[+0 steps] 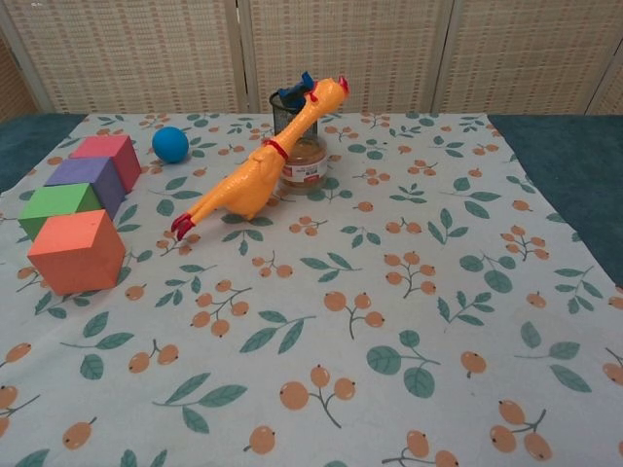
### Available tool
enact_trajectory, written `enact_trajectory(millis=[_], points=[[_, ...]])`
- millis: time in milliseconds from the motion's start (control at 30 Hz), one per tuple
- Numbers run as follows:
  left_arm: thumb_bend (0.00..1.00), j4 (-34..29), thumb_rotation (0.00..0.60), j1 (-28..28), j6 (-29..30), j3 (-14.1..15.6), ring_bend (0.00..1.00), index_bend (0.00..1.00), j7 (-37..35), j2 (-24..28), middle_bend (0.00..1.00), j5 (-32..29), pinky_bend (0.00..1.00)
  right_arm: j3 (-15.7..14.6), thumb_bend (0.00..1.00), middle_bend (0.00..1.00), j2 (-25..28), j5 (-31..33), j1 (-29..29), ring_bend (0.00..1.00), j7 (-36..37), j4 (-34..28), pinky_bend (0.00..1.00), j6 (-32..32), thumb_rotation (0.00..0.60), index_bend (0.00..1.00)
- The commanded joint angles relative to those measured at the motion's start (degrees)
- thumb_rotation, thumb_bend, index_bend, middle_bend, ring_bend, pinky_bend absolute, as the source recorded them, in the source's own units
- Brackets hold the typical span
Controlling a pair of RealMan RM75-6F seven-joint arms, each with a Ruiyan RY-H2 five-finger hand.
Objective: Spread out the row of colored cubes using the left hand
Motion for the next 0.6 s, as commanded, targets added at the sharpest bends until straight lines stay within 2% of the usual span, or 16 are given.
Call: enact_trajectory(millis=[33, 167, 300, 367, 433, 500, 600], points=[[0.35, -2.28, 0.6, -0.15, -0.09, 0.52, 0.08, 0.0, -1.35, 1.28, 0.1, 2.06, 0.12, -0.01, 0.11, 0.0, 0.04, -0.06, -0.01, 0.0, 0.08, 0.0, 0.0, 0.12, 0.6, 0.0], [0.35, -3.38, 0.6, -0.31, 0.65, 0.6, 0.03, 0.0, -1.91, 1.77, 0.04, 3.56, 0.09, -0.01, 0.11, 0.0, 0.08, -0.06, -0.07, 0.0, 0.19, 0.1, 0.0, 0.28, 0.6, 0.0], [0.35, -4.62, 0.6, -0.28, 1.63, 0.66, 0.02, 0.0, -1.39, 2.23, 0.02, 4.57, 0.08, -0.02, 0.11, 0.0, 0.0, -0.09, -0.08, 0.0, 0.08, 0.23, 0.0, 0.25, 0.6, 0.0], [0.35, -5.24, 0.6, -0.21, 3.05, 0.67, 0.08, 0.0, -2.62, 2.08, 0.08, 6.34, 0.07, -0.04, 0.11, 0.0, -0.05, -0.12, -0.03, 0.0, 0.0, 0.14, 0.0, 0.1, 0.6, 0.0], [0.38, -4.88, 0.6, -0.18, 5.21, 0.83, 0.18, 0.0, -4.68, 1.36, 0.16, 9.34, 0.04, -0.08, 0.11, 0.0, -0.12, -0.12, 0.0, 0.0, -0.06, 0.15, 0.0, -0.06, 0.6, 0.0], [0.39, -4.54, 0.6, -0.65, 6.88, 1.11, 0.22, 0.0, -7.06, 0.48, 0.19, 12.7, 0.02, -0.19, 0.11, 0.0, -0.24, -0.28, 0.09, 0.0, -0.21, 0.15, 0.0, -0.34, 0.6, 0.0], [0.4, -4.91, 0.6, -2.39, 5.88, 1.17, 0.24, 0.0, -7.37, -0.26, 0.17, 14.82, 0.02, -0.37, 0.11, 0.0, -0.33, -0.59, 0.15, 0.0, -0.42, 0.15, 0.0, -0.52, 0.6, 0.0]])
